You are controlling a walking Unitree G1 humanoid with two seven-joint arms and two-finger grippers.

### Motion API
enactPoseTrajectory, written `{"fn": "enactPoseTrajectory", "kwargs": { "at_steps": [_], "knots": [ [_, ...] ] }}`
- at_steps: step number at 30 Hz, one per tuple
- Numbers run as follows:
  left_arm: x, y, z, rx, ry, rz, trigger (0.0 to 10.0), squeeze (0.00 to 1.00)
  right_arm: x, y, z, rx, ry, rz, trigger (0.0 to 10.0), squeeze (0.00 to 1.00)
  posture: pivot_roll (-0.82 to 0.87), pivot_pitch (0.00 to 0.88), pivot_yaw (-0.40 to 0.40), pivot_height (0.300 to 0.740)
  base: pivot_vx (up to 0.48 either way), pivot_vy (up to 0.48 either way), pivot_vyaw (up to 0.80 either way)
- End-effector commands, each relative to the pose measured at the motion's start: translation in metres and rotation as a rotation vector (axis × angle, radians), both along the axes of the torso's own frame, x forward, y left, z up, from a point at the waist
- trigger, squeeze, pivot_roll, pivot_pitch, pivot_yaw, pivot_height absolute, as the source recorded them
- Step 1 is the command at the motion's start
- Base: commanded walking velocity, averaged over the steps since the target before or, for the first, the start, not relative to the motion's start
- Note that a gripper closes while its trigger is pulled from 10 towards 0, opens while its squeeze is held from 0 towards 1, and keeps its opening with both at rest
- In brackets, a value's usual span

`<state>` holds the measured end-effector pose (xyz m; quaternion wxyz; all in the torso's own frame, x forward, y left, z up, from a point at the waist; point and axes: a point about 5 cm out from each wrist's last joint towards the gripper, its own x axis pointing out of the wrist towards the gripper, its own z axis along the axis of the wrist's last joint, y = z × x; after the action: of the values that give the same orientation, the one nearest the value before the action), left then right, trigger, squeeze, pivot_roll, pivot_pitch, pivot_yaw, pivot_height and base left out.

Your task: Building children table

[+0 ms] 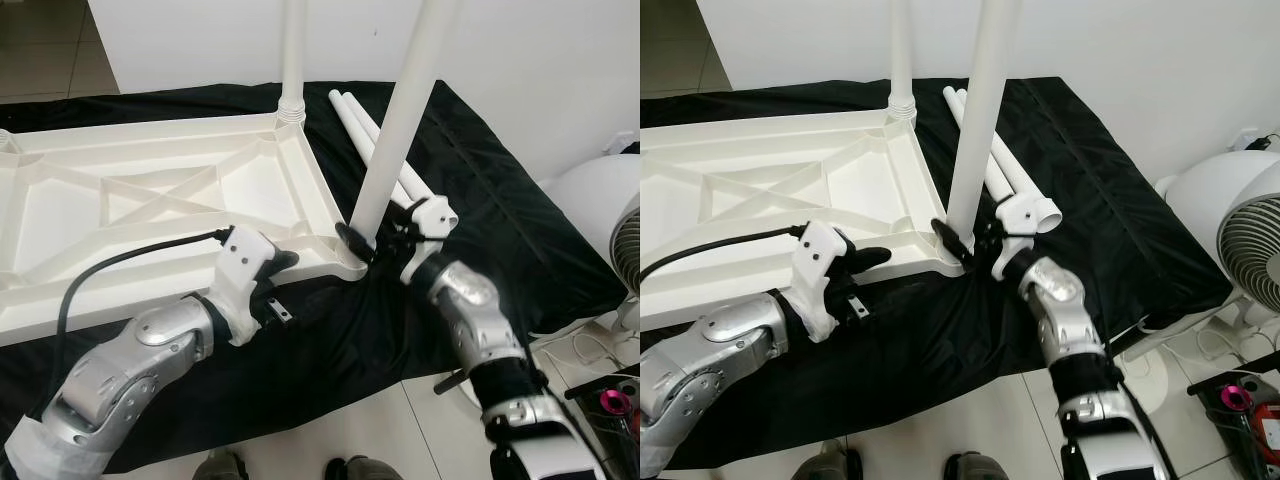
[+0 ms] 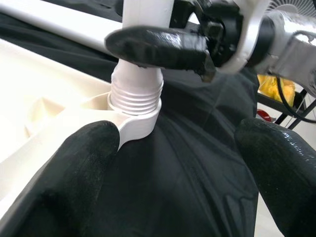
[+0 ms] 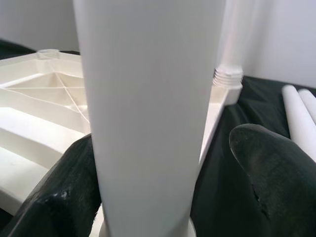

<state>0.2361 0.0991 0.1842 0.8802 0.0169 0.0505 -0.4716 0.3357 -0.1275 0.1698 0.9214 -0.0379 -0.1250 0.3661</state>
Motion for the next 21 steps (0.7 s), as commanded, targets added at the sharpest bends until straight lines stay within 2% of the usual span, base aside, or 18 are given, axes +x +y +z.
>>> {"fn": "enactPoseTrajectory", "kwargs": {
  "at_steps": [1, 15, 16, 19, 20, 21],
  "knots": [
    [-0.005, -0.006, 0.002, 0.0, -0.011, -0.105, 10.0, 0.0, 0.0, -0.003, -0.007, -0.017, 0.051, 0.035, 10.0, 0.0, 0.0, 0.088, -0.05, 0.74, 0.0, 0.0, 0.0],
    [0.002, -0.013, 0.006, -0.013, -0.066, -0.034, 10.0, 0.0, 0.008, 0.0, -0.011, -0.062, 0.121, 0.146, 10.0, 0.0, 0.01, 0.079, -0.06, 0.74, 0.0, 0.0, 0.0],
    [0.003, -0.013, 0.006, -0.013, -0.068, -0.033, 10.0, 0.0, 0.01, 0.001, -0.011, -0.065, 0.12, 0.146, 8.9, 0.0, 0.01, 0.075, -0.063, 0.74, 0.0, 0.0, 0.0],
    [0.003, -0.013, 0.007, -0.013, -0.07, -0.033, 10.0, 0.0, 0.011, 0.002, -0.011, -0.066, 0.121, 0.148, 8.3, 0.0, 0.01, 0.075, -0.063, 0.74, 0.0, 0.0, 0.0],
    [0.004, -0.013, 0.007, -0.012, -0.074, -0.033, 10.0, 0.0, 0.012, 0.003, -0.01, -0.069, 0.12, 0.151, 5.0, 0.0, 0.01, 0.072, -0.064, 0.74, 0.0, 0.0, 0.0],
    [0.004, -0.013, 0.007, -0.012, -0.074, -0.033, 10.0, 0.0, 0.012, 0.003, -0.01, -0.069, 0.12, 0.151, 5.0, 0.0, 0.01, 0.072, -0.064, 0.74, 0.0, 0.0, 0.0]
  ]
}}
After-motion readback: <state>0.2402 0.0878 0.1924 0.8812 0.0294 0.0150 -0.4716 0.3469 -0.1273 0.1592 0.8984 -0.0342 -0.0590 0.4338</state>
